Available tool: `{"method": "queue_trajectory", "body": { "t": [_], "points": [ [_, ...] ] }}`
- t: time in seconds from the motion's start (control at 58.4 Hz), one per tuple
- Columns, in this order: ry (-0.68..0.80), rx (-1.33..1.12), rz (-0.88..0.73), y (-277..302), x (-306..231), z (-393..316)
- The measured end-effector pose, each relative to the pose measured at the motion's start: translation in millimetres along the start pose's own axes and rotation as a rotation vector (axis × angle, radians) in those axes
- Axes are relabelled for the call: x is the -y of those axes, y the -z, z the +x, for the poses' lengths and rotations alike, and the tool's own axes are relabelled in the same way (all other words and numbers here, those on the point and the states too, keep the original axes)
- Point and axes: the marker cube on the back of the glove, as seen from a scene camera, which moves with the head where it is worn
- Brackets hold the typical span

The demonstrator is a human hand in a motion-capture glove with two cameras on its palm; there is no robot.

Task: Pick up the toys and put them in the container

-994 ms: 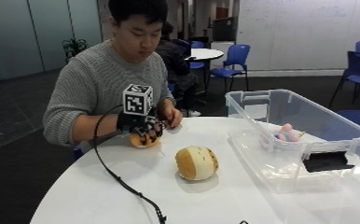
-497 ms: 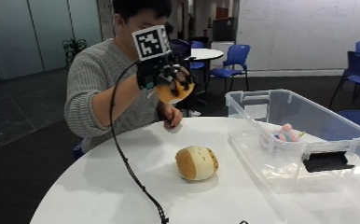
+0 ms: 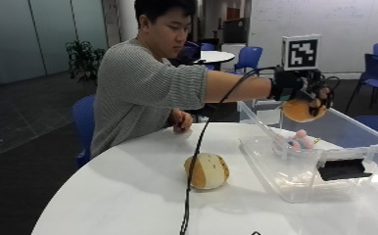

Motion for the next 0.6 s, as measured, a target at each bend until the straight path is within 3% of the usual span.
{"method": "queue_trajectory", "body": {
  "t": [0.343, 0.6],
  "points": [
    [0.09, 0.038, -0.188, -51.6, 12.6, 13.2],
    [0.114, 0.066, -0.19, -46.4, -2.1, 22.7]
  ]
}}
